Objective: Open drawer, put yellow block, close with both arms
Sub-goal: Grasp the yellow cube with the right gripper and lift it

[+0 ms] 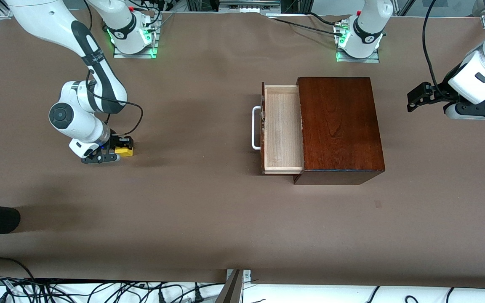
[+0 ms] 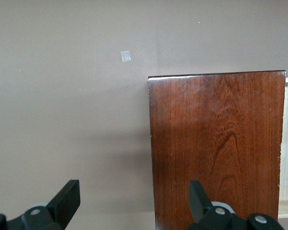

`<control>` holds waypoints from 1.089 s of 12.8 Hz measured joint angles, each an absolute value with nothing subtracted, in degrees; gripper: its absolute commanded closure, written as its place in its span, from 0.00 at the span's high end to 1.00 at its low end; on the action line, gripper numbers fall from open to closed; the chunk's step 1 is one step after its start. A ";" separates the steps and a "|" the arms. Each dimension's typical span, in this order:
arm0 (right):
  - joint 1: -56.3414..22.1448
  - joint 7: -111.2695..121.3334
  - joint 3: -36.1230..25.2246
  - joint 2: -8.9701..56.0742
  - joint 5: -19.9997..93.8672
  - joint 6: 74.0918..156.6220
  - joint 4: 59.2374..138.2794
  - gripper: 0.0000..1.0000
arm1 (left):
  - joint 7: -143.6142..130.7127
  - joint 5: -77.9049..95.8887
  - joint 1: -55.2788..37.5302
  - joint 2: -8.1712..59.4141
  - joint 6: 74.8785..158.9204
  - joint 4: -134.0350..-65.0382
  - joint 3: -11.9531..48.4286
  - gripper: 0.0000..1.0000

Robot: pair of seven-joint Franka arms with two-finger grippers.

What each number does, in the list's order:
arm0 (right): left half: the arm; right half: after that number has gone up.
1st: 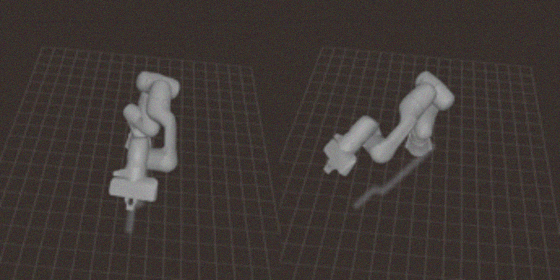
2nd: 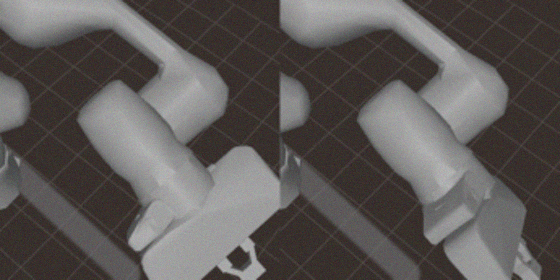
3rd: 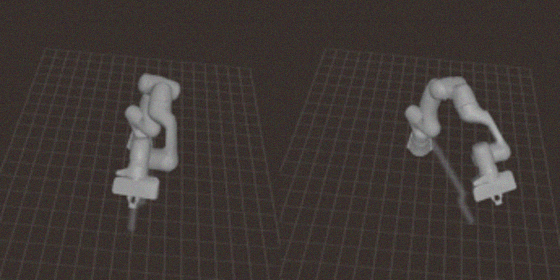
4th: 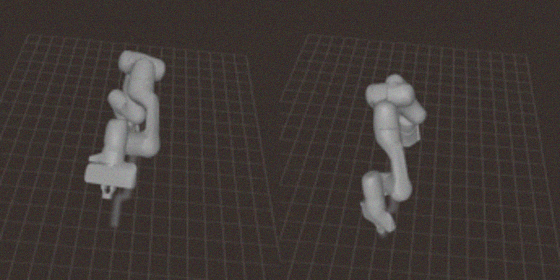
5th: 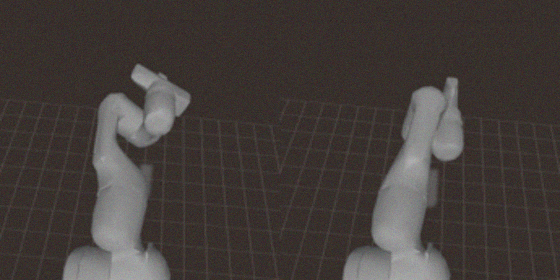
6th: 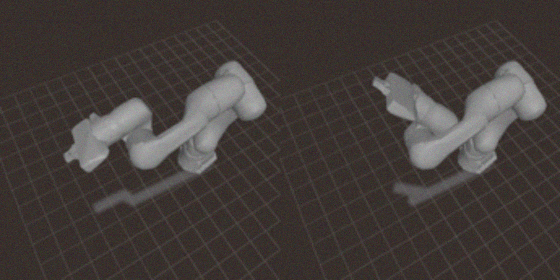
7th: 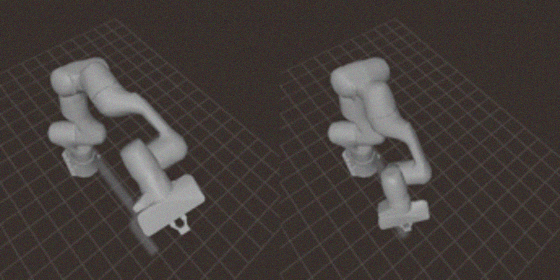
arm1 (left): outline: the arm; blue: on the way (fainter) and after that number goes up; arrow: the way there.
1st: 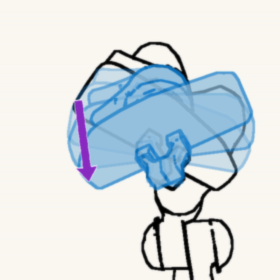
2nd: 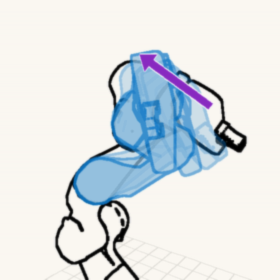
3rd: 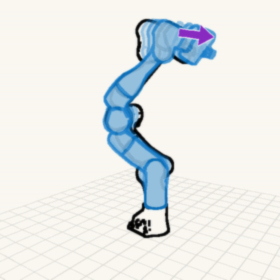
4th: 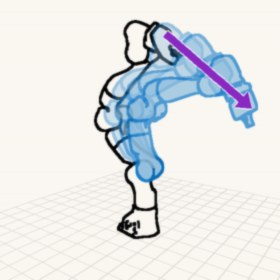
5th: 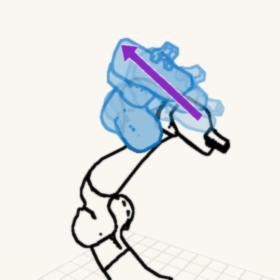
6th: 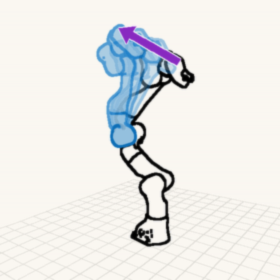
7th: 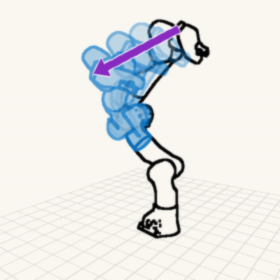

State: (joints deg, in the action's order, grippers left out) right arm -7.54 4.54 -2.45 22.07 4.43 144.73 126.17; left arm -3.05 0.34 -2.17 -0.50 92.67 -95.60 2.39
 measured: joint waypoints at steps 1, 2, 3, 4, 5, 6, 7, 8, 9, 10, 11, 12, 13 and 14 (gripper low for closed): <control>-7.56 5.87 -2.37 21.38 4.43 144.13 125.90 0.12 | -3.05 0.34 -2.17 -0.49 92.67 -95.59 2.40 1.00; -7.59 7.43 -2.20 20.03 4.43 141.84 125.26 0.12 | -3.04 0.34 -2.17 -0.48 92.66 -95.58 2.41 1.00; -7.63 9.29 -1.97 18.24 4.42 138.44 124.02 0.12 | -3.04 0.34 -2.17 -0.47 92.66 -95.57 2.41 1.00; -7.64 11.15 -1.55 16.40 4.42 134.37 121.97 0.12 | -3.04 0.34 -2.17 -0.46 92.65 -95.56 2.41 1.00; -7.66 12.33 -0.94 15.00 4.42 129.72 119.14 0.12 | -3.04 0.34 -2.17 -0.46 92.65 -95.56 2.41 1.00; -7.70 12.92 -0.09 14.09 4.41 124.58 115.49 0.12 | -3.04 0.34 -2.17 -0.46 92.65 -95.55 2.41 1.00; -7.85 13.39 1.15 13.73 4.40 119.59 111.12 0.12 | -3.04 0.34 -2.18 -0.45 92.64 -95.55 2.41 1.00; -8.42 13.52 2.40 13.73 4.33 115.34 106.66 0.12 | -3.04 0.34 -2.18 -0.45 92.64 -95.54 2.41 1.00; -9.90 13.60 3.16 13.88 3.99 111.97 102.62 0.12 | -3.04 0.34 -2.18 -0.44 92.64 -95.54 2.41 1.00; -12.05 13.78 3.50 14.06 2.84 109.97 99.62 0.12 | -3.04 0.34 -2.18 -0.44 92.64 -95.53 2.41 1.00; -14.86 14.10 3.69 14.38 0.07 108.75 97.16 0.12 | -3.04 0.34 -2.19 -0.44 92.64 -95.53 2.42 1.00; -18.07 14.45 3.85 14.89 -3.07 107.79 95.17 0.12 | -3.04 0.34 -2.20 -0.44 92.64 -95.53 2.43 1.00; -21.71 14.59 3.97 15.72 -4.81 107.01 93.10 0.12 | -3.04 0.34 -2.21 -0.44 92.64 -95.52 2.45 1.00; -25.56 14.60 4.06 16.91 -5.35 106.48 90.81 0.12 | -3.04 0.34 -2.21 -0.44 92.63 -95.51 2.45 1.00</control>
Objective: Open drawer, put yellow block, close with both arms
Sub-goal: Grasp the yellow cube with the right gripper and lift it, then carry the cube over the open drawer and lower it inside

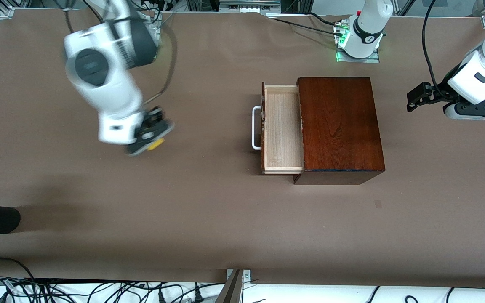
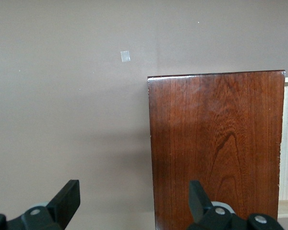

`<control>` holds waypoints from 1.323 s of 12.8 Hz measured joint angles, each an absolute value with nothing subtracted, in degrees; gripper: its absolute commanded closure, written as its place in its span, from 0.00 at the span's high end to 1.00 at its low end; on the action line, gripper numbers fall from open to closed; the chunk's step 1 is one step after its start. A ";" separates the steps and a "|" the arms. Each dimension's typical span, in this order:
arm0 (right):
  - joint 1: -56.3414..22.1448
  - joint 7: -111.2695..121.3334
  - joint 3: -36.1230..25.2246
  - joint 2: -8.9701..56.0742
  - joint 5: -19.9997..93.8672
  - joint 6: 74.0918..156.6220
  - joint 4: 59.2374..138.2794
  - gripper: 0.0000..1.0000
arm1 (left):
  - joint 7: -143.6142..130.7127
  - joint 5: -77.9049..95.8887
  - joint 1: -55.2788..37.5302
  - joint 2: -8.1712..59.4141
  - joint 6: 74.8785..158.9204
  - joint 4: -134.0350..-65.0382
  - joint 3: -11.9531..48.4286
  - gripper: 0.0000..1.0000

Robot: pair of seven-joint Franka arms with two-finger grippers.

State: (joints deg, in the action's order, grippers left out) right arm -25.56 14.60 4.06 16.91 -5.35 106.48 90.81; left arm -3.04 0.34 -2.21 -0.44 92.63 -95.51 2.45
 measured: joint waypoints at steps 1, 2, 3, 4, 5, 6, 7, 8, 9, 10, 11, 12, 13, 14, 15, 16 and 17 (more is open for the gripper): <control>-29.47 14.60 4.16 18.40 -5.48 106.31 88.50 0.13 | -3.04 0.34 -2.22 -0.43 92.63 -95.51 2.45 1.00; -33.29 14.58 4.22 20.15 -5.59 106.31 86.18 0.13 | -3.04 0.34 -2.22 -0.43 92.63 -95.50 2.45 1.00; -36.87 14.51 4.24 22.36 -5.64 106.31 83.38 0.14 | -3.04 0.34 -2.22 -0.43 92.62 -95.49 2.46 1.00; -39.91 14.47 4.24 25.05 -5.63 106.24 79.83 0.14 | -3.04 0.34 -2.22 -0.43 92.62 -95.48 2.45 1.00; -42.26 14.46 4.30 27.87 -5.33 106.10 76.05 0.14 | -3.04 0.34 -2.22 -0.42 92.61 -95.48 2.46 1.00; -44.37 14.46 4.49 30.85 -4.82 106.03 72.13 0.14 | -3.04 0.34 -2.22 -0.42 92.60 -95.47 2.45 1.00; -46.27 14.49 4.67 33.56 -4.64 106.00 68.72 0.14 | -3.04 0.34 -2.22 -0.42 92.60 -95.47 2.46 1.00; -47.97 14.63 4.80 35.88 -4.63 106.00 66.00 0.14 | -3.04 0.34 -2.22 -0.42 92.60 -95.47 2.45 1.00; -49.35 15.22 4.86 37.63 -4.64 106.18 64.07 0.12 | -3.04 0.34 -2.22 -0.42 92.60 -95.47 2.46 1.00; -50.63 16.33 4.88 38.97 -4.64 106.75 62.75 0.12 | -3.04 0.34 -2.22 -0.42 92.59 -95.47 2.45 1.00; -51.73 17.03 4.88 39.96 -4.67 107.66 61.98 0.12 | -3.04 0.34 -2.22 -0.42 92.59 -95.47 2.46 1.00; -52.66 17.74 4.84 40.79 -4.86 108.53 61.54 0.12 | -3.04 0.34 -2.22 -0.42 92.59 -95.47 2.45 1.00; -53.37 18.68 4.83 41.58 -5.32 109.29 61.32 0.12 | -3.04 0.34 -2.22 -0.42 92.59 -95.47 2.45 1.00; -53.81 19.70 4.81 42.31 -5.83 110.00 61.25 0.12 | -3.04 0.34 -2.22 -0.42 92.57 -95.47 2.45 1.00; -54.01 20.87 4.75 43.08 -6.14 110.44 61.19 0.12 | -3.04 0.34 -2.22 -0.42 92.57 -95.46 2.46 1.00; -54.08 21.91 4.71 43.82 -6.33 110.71 61.13 0.12 | -3.04 0.34 -2.22 -0.42 92.56 -95.46 2.45 1.00; -54.10 23.14 4.66 44.53 -6.59 110.81 61.05 0.12 | -3.04 0.34 -2.22 -0.42 92.54 -95.46 2.46 1.00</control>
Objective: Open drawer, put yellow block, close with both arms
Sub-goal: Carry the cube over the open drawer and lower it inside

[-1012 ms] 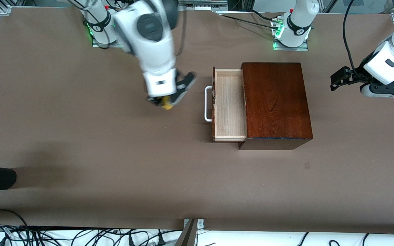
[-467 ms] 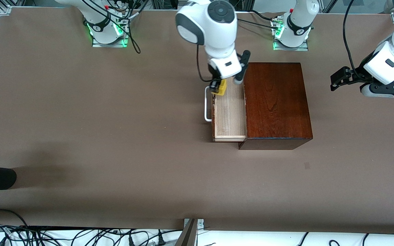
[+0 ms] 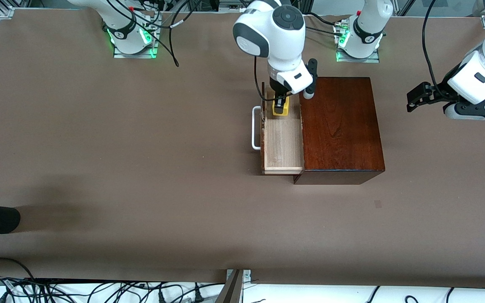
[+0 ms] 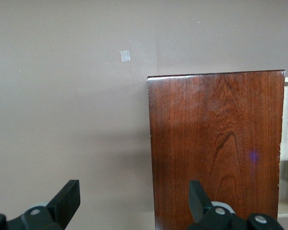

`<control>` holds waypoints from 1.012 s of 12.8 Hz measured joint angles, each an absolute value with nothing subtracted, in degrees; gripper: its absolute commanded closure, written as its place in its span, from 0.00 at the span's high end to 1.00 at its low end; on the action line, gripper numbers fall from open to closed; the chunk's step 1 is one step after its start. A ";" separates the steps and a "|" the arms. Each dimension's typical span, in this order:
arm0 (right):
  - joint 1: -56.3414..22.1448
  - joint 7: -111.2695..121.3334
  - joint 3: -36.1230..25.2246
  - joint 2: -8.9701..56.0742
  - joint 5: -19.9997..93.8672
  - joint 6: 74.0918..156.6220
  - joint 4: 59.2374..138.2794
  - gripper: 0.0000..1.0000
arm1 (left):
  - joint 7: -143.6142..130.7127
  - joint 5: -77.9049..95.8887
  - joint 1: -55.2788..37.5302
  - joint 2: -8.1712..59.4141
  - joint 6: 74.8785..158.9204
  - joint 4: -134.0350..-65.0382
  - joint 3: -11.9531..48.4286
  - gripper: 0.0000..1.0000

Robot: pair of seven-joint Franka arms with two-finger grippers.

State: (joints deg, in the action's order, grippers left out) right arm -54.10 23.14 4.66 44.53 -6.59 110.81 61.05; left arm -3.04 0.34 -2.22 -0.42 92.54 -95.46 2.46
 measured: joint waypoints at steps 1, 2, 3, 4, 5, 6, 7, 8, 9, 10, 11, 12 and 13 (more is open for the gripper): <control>-54.10 24.18 4.61 45.16 -7.00 110.82 61.02 0.12 | -3.04 0.34 -2.22 -0.42 92.52 -95.46 2.45 1.00; -54.11 25.11 4.59 45.80 -7.39 110.82 61.01 0.12 | -3.04 0.34 -2.22 -0.42 92.51 -95.46 2.46 1.00; -54.12 25.69 4.59 46.38 -7.65 110.83 60.99 0.12 | -3.04 0.34 -2.22 -0.42 92.49 -95.46 2.45 1.00; -54.15 26.31 4.59 46.86 -7.81 110.83 60.96 0.12 | -3.04 0.34 -2.22 -0.42 92.47 -95.46 2.46 1.00; -54.20 27.19 4.59 47.31 -7.90 110.83 60.95 0.12 | -3.04 0.34 -2.22 -0.42 92.46 -95.46 2.45 1.00; -54.27 27.66 4.59 47.74 -8.30 110.84 60.93 0.12 | -3.04 0.34 -2.22 -0.42 92.46 -95.46 2.46 1.00; -54.34 27.78 4.59 48.17 -8.99 110.85 60.91 0.13 | -3.04 0.34 -2.22 -0.42 92.46 -95.46 2.46 1.00; -54.38 27.90 4.59 48.62 -9.32 110.86 60.91 0.14 | -3.04 0.34 -2.23 -0.42 92.46 -95.46 2.46 1.00; -54.40 28.04 4.58 49.03 -9.43 110.89 60.90 0.15 | -3.04 0.34 -2.23 -0.42 92.46 -95.46 2.46 1.00; -54.41 28.17 4.58 49.22 -9.46 110.92 60.80 0.22 | -3.04 0.34 -2.23 -0.42 92.46 -95.45 2.46 1.00; -54.42 28.27 4.58 49.22 -9.52 110.88 60.73 0.26 | -3.04 0.34 -2.24 -0.42 92.46 -95.44 2.46 1.00; -54.44 28.32 4.59 49.25 -9.60 110.90 60.72 0.40 | -3.04 0.34 -2.24 -0.42 92.46 -95.44 2.46 1.00; -54.48 28.33 4.59 49.25 -9.70 110.90 60.72 0.99 | -3.04 0.34 -2.24 -0.42 92.46 -95.44 2.47 1.00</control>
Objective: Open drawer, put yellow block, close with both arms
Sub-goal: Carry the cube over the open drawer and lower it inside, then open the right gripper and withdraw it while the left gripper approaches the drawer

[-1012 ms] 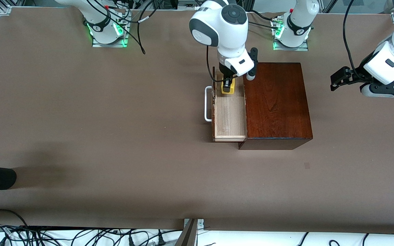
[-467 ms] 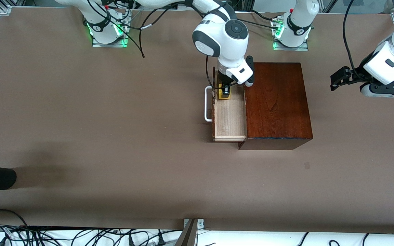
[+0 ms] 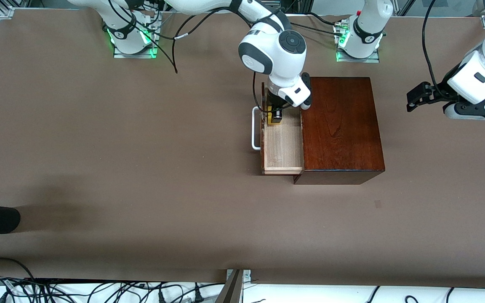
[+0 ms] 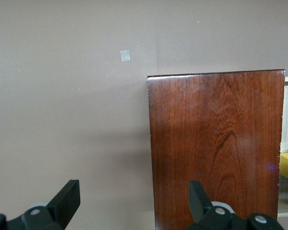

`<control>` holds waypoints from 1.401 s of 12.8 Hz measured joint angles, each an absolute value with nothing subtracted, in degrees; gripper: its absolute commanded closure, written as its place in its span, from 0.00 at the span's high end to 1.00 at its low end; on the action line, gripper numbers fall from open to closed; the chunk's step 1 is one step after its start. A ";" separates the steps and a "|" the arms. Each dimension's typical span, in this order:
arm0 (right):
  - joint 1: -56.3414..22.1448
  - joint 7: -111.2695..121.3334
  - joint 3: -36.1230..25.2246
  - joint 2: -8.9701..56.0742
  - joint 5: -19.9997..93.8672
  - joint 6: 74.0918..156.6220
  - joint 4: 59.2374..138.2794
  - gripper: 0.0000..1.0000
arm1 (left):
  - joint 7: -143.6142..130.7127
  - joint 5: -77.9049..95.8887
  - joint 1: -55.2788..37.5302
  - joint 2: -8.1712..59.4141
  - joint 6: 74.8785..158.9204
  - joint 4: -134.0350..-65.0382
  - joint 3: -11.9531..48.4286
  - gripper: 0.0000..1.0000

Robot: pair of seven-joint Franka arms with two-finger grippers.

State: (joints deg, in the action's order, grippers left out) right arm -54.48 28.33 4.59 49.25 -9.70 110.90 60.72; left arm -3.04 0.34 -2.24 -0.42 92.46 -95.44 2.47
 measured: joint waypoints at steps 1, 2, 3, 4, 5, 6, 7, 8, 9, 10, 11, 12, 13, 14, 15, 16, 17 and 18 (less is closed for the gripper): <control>-54.49 28.33 4.58 49.25 -9.76 110.90 60.70 1.00 | -3.04 0.34 -2.24 -0.42 92.45 -95.44 2.48 1.00; -54.49 28.33 4.47 49.29 -9.83 110.98 60.69 1.00 | -3.04 0.34 -2.25 -0.42 92.46 -95.44 2.48 1.00; -54.48 28.32 4.24 49.37 -9.84 111.03 60.70 1.00 | -3.04 0.34 -2.25 -0.42 92.46 -95.44 2.48 1.00; -54.46 28.26 4.11 49.40 -9.84 111.05 60.57 1.00 | -3.04 0.34 -2.25 -0.42 92.45 -95.44 2.48 1.00; -54.41 28.21 4.00 49.23 -9.84 111.02 60.05 1.00 | -3.04 0.34 -2.25 -0.42 92.45 -95.43 2.49 1.00; -54.30 28.18 3.80 48.67 -9.84 110.58 59.32 1.00 | -3.04 0.34 -2.25 -0.42 92.45 -95.42 2.50 1.00; -53.91 28.09 3.56 47.86 -9.84 109.55 58.74 1.00 | -3.04 0.34 -2.25 -0.42 92.45 -95.41 2.50 1.00; -52.98 28.07 3.44 46.84 -9.84 108.82 58.36 1.00 | -3.04 0.34 -2.26 -0.42 92.45 -95.41 2.51 1.00; -51.74 28.07 3.43 45.68 -9.83 108.60 58.10 1.00 | -3.04 0.34 -2.27 -0.42 92.45 -95.40 2.53 1.00; -50.52 28.07 3.41 44.30 -9.82 108.44 57.79 1.00 | -2.95 0.34 -2.32 -0.42 92.45 -95.40 2.65 1.00; -49.46 27.80 3.23 42.51 -9.82 108.03 57.52 1.00 | -2.94 0.34 -2.37 -0.42 92.44 -95.39 3.13 1.00; -48.40 27.09 2.70 40.49 -9.70 106.84 57.40 1.00 | -2.93 0.35 -2.51 -0.42 92.39 -95.38 3.88 1.00; -46.62 26.71 2.31 38.44 -8.92 105.60 57.32 1.00 | -2.93 0.63 -2.74 -0.42 91.98 -95.37 4.86 1.00; -43.84 26.69 1.99 36.41 -6.99 104.89 57.30 1.00 | -2.94 1.78 -3.01 -0.42 90.86 -95.35 6.09 1.00; -40.47 26.72 1.84 34.77 -4.64 104.49 57.30 1.00 | -2.89 3.54 -3.27 -0.42 89.45 -95.34 7.42 1.00; -36.92 26.91 1.79 33.38 -2.78 104.11 57.31 1.00 | -2.38 4.97 -3.43 -0.34 88.41 -95.35 9.29 1.00; -33.81 26.99 1.63 32.14 -1.85 103.40 57.31 1.00 | -1.12 5.62 -3.56 -0.05 88.00 -95.34 11.66 1.00; -31.28 26.90 1.15 31.03 -1.48 102.10 57.31 1.00 | 0.34 5.79 -3.71 0.57 87.97 -95.27 14.32 1.00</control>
State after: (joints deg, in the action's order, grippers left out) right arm -31.28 26.90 1.15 31.03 -1.48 102.10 57.31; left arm 0.34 5.79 -3.71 0.57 87.97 -95.27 14.32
